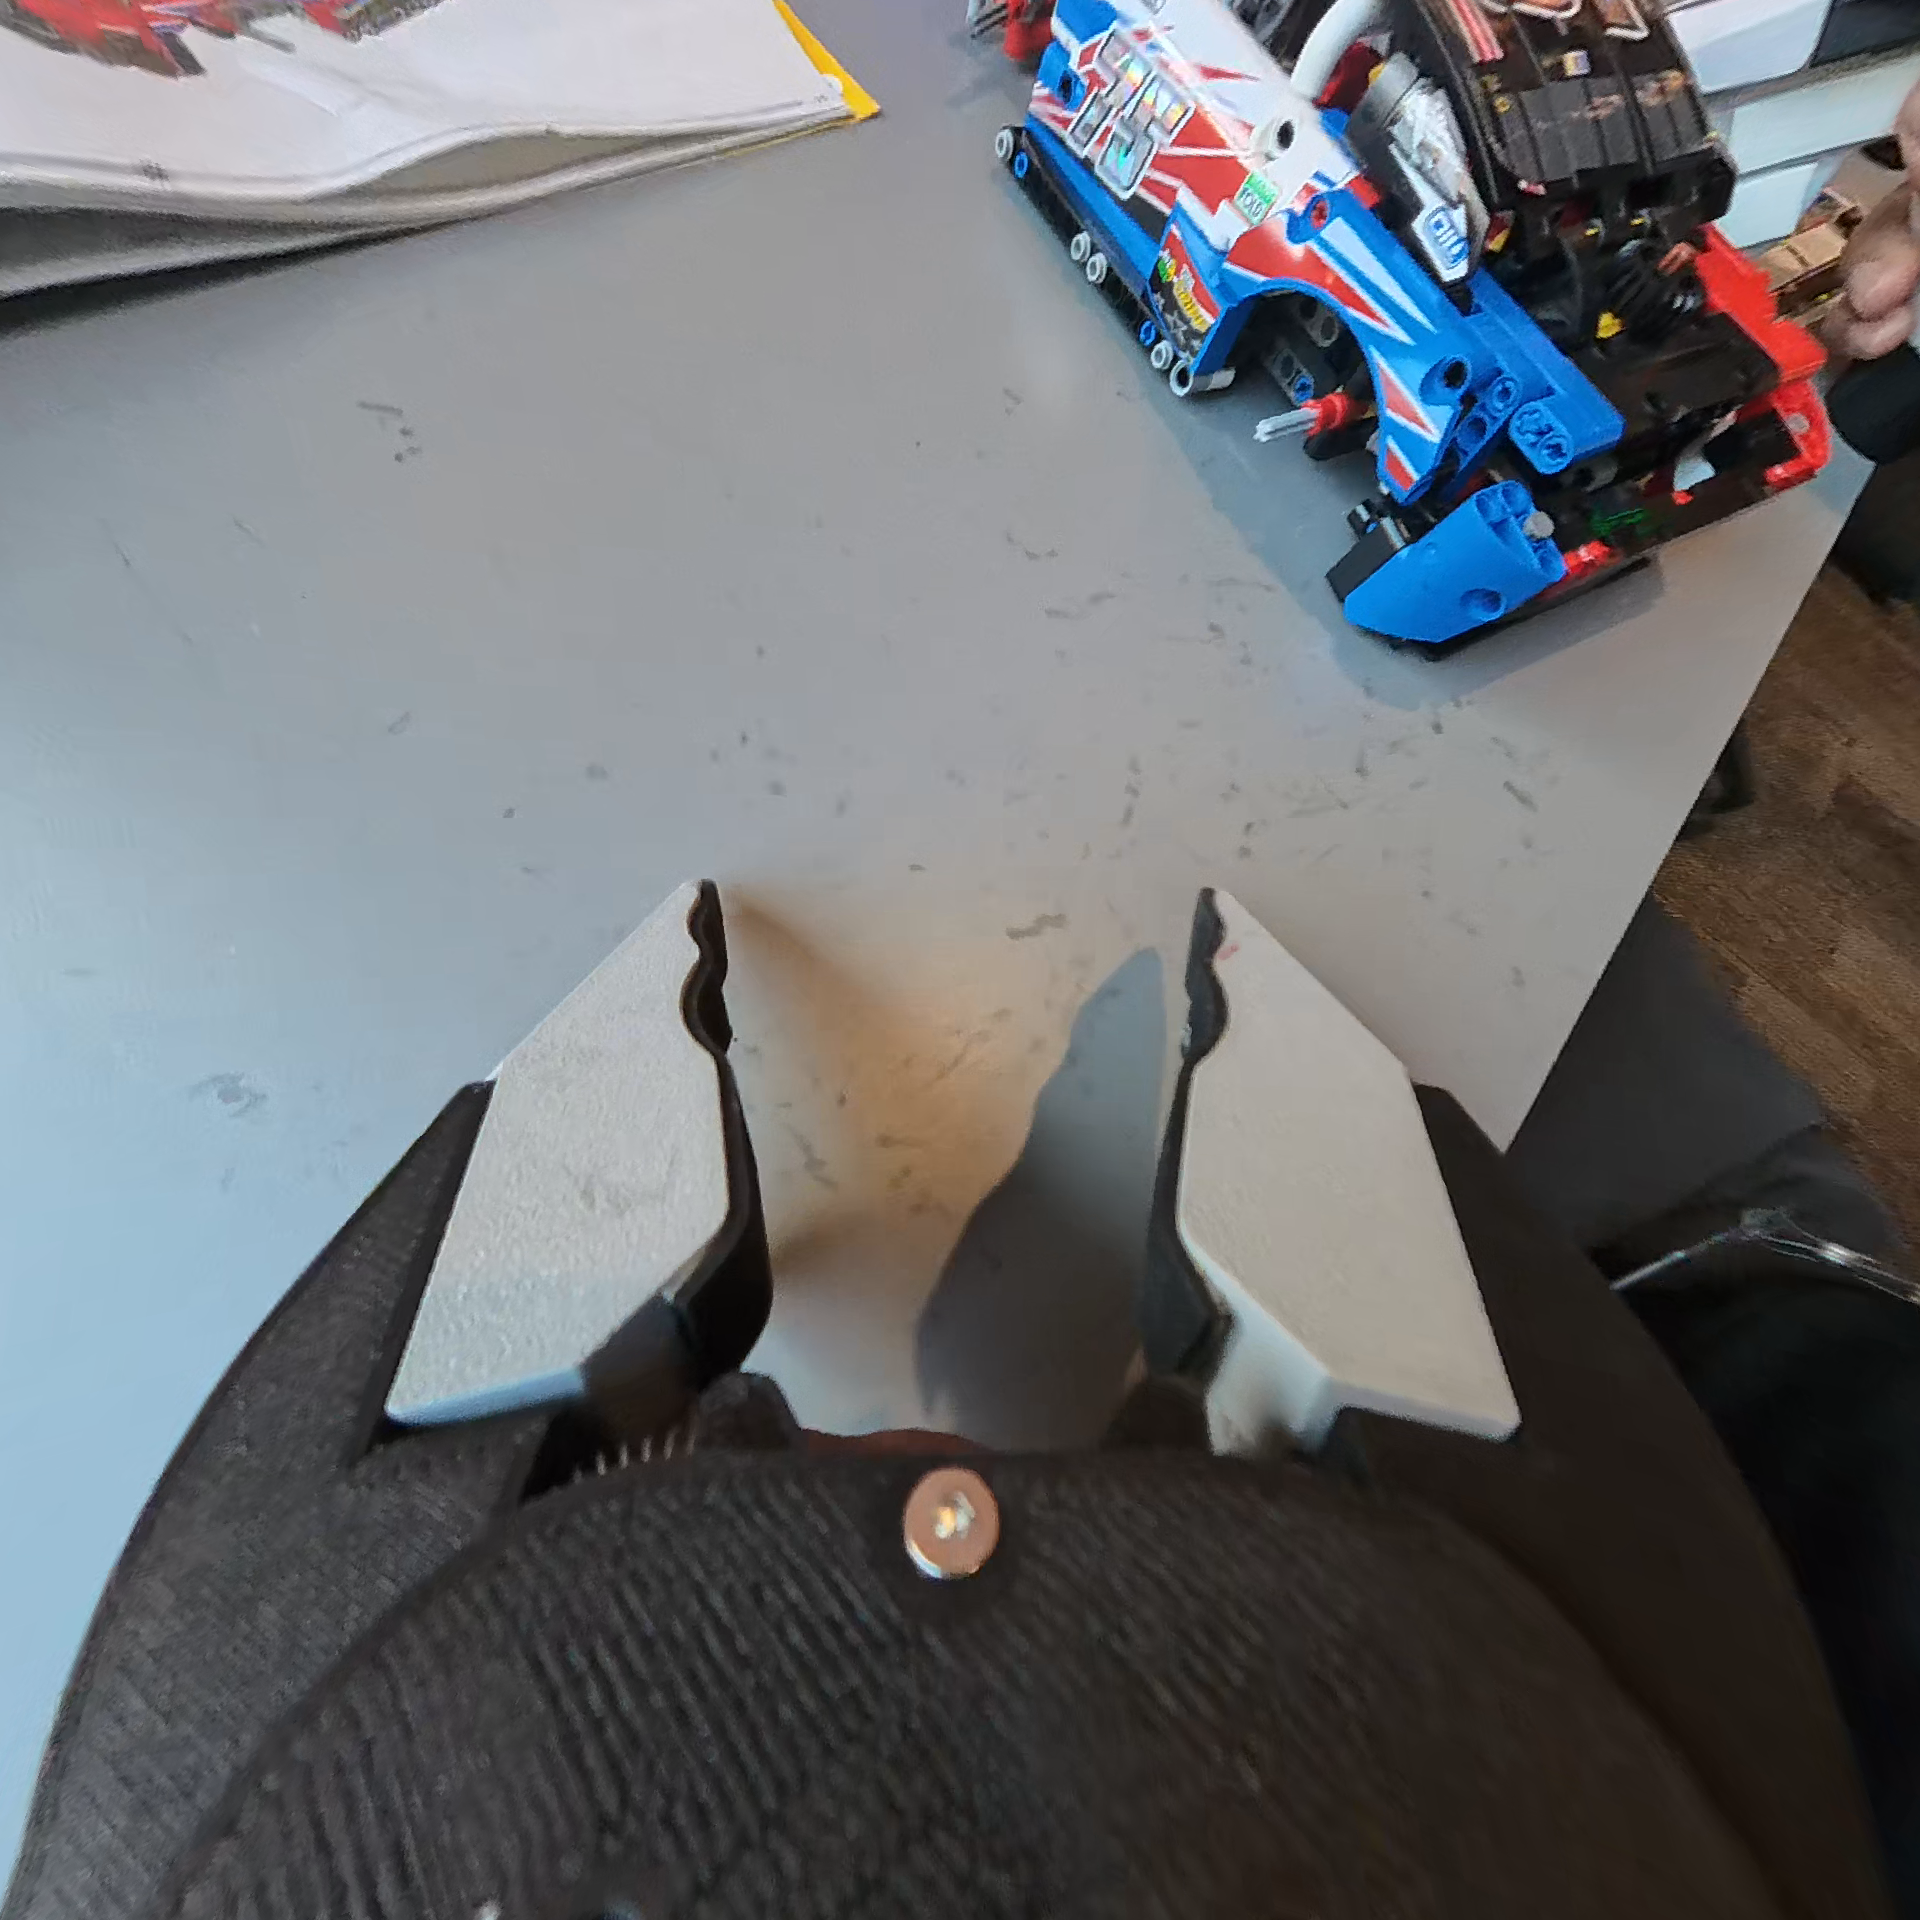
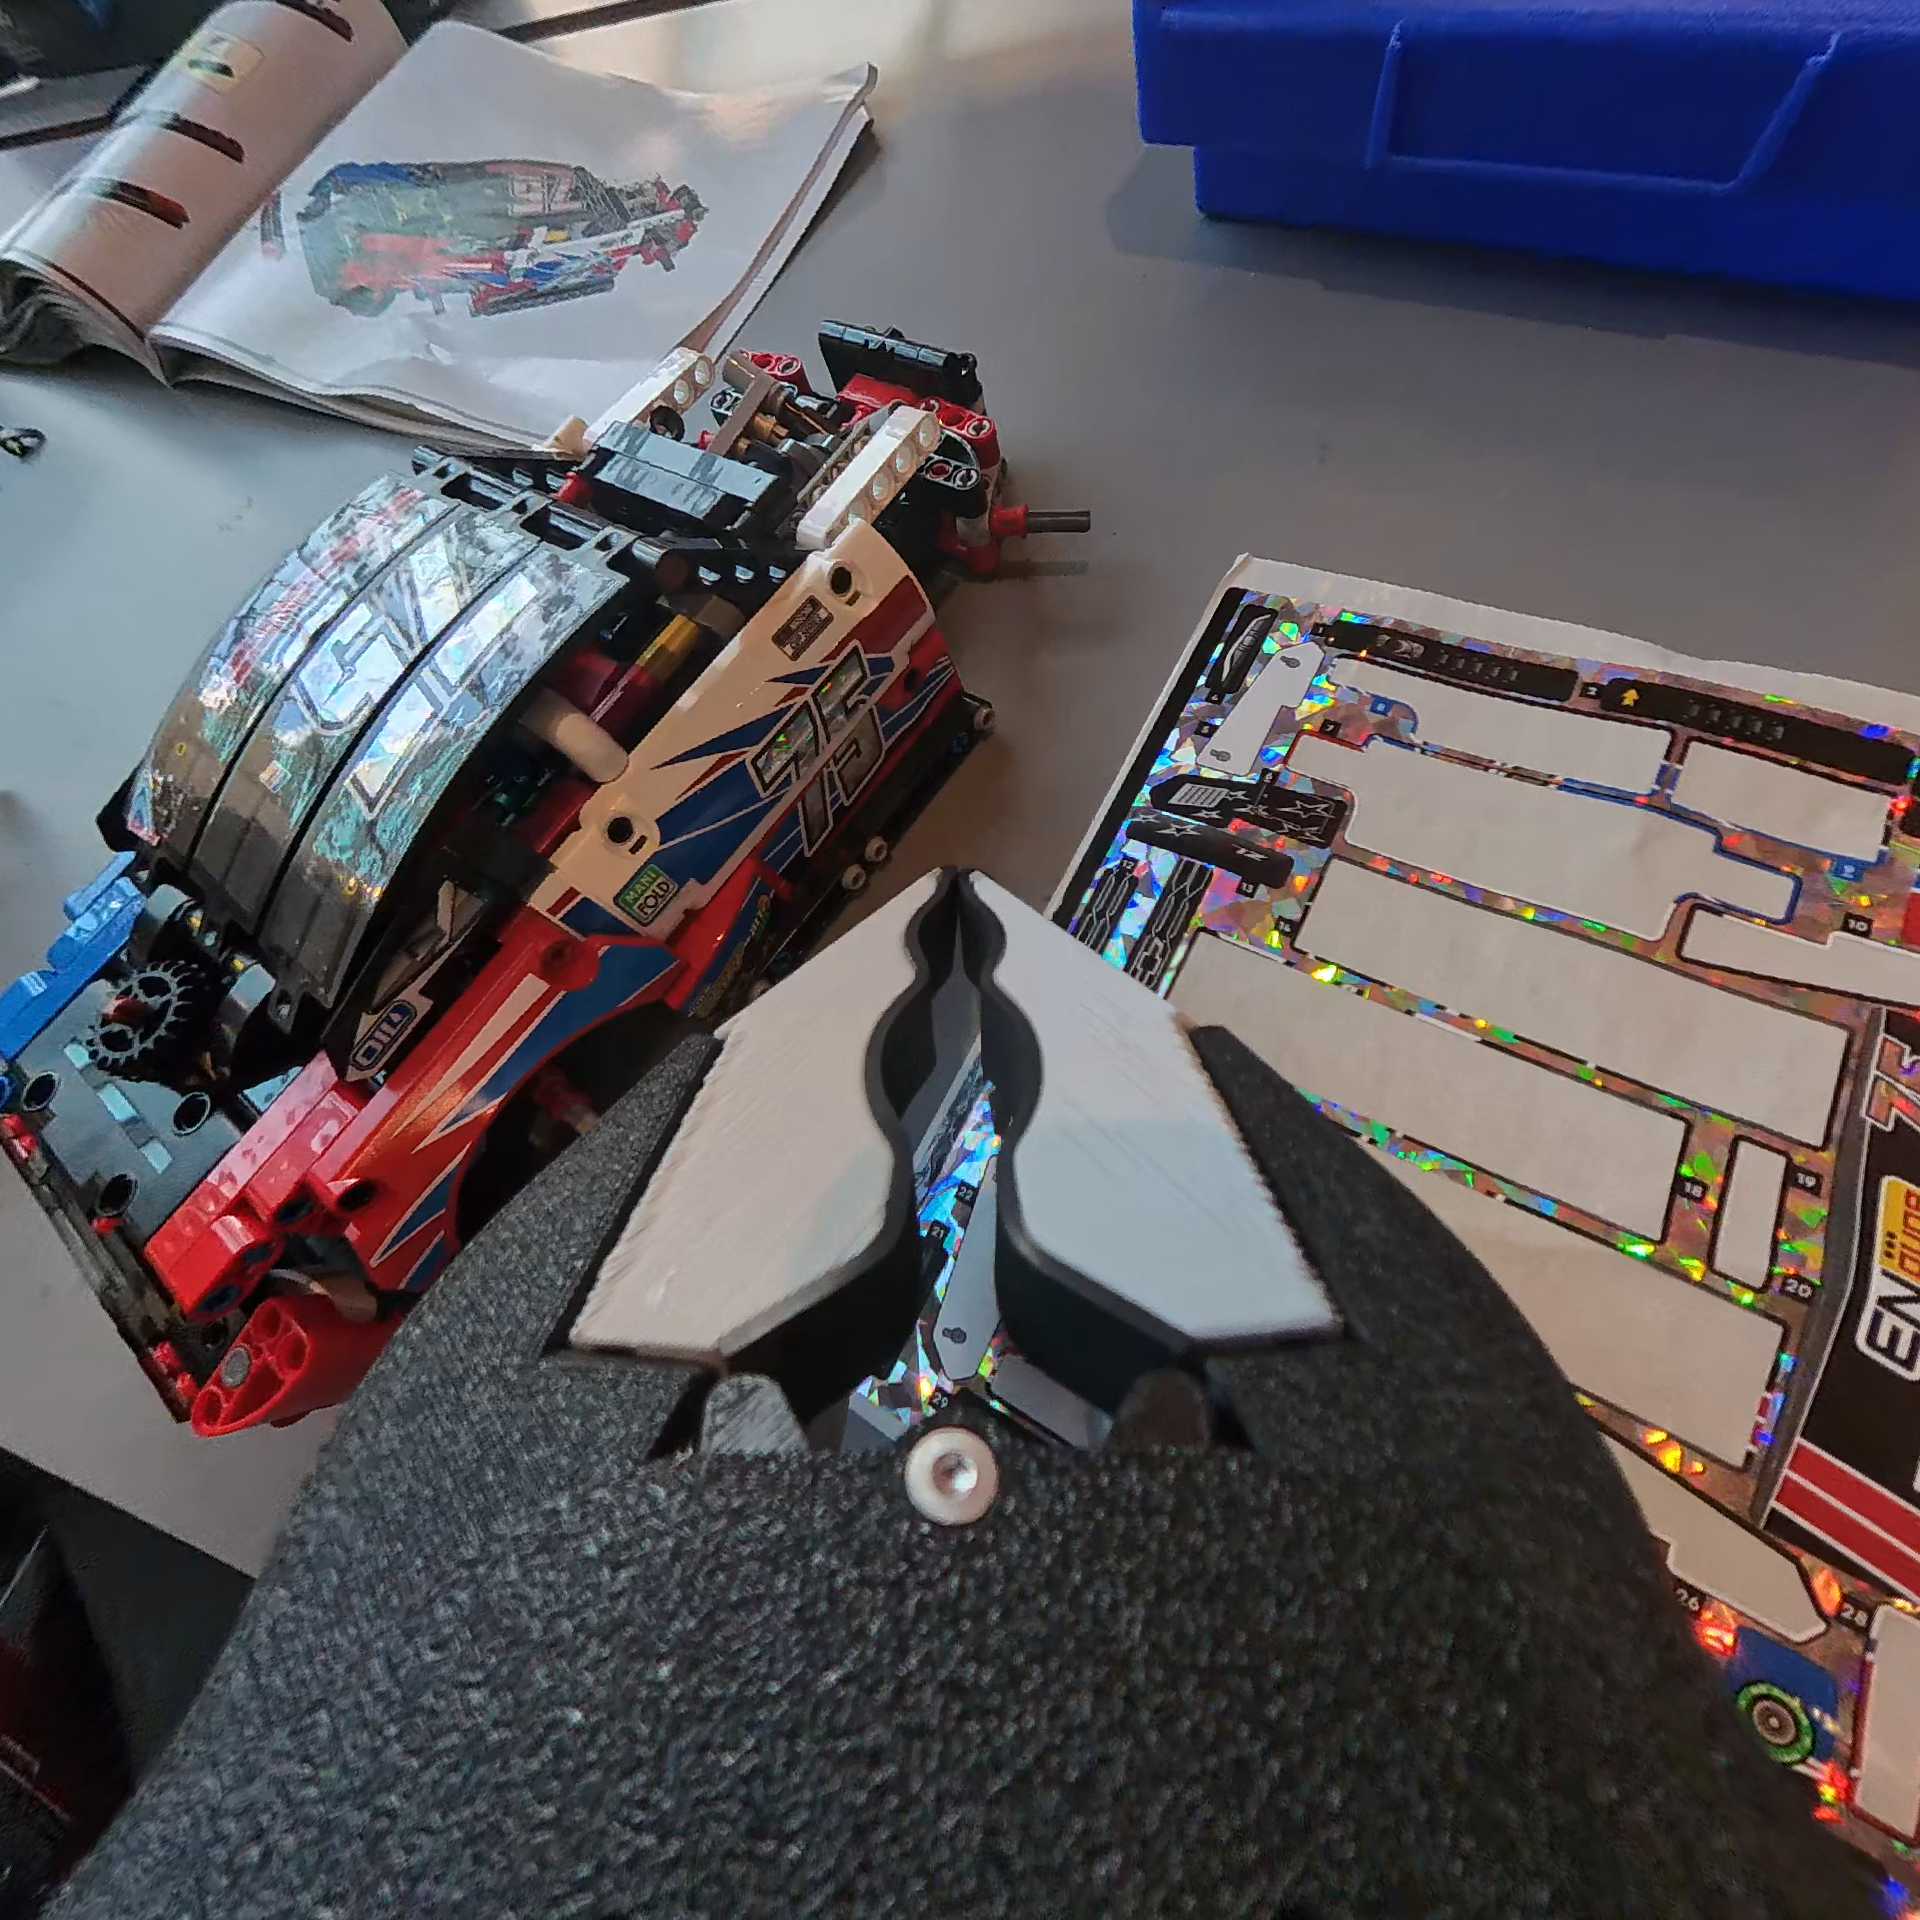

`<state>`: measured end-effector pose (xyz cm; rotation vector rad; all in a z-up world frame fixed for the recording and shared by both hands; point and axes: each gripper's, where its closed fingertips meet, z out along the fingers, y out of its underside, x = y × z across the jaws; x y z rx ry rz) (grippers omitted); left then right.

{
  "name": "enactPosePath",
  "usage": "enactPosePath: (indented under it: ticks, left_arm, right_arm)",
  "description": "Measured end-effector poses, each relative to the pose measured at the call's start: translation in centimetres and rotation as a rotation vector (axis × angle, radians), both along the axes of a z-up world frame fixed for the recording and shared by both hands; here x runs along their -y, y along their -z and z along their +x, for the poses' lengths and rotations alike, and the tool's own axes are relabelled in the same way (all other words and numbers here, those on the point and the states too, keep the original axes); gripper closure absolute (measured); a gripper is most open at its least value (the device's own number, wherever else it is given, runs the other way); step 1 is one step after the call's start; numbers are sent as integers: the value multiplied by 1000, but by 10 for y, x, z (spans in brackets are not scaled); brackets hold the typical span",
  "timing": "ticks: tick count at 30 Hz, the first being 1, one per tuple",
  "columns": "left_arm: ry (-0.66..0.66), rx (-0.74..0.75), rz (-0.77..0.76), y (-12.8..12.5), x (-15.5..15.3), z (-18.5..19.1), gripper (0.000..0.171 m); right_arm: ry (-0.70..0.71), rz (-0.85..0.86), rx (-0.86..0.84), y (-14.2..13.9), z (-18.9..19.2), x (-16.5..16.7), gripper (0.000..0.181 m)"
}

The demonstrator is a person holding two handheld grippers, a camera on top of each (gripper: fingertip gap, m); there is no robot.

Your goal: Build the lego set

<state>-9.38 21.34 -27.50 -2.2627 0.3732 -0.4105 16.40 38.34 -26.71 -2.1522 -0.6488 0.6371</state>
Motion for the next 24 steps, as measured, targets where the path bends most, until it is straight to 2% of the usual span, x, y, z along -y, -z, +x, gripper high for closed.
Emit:
enactPosePath:
  ticks: [4,11,17,24]
  left_arm:
    - [-2,-41,77,-8,-13,-5,85]
    - [-36,12,143,-21,-49,-19,86]
    - [5,50,185,-29,-62,-14,91]
    - [18,203,208,-41,-77,-14,97]
  right_arm:
    - [2,10,13,0,0,0,181]
    - [3,-29,-52,-2,1,-1,170]
    - [19,-12,-46,-3,2,-3,167]
    - [26,-4,-51,-5,3,-3,167]
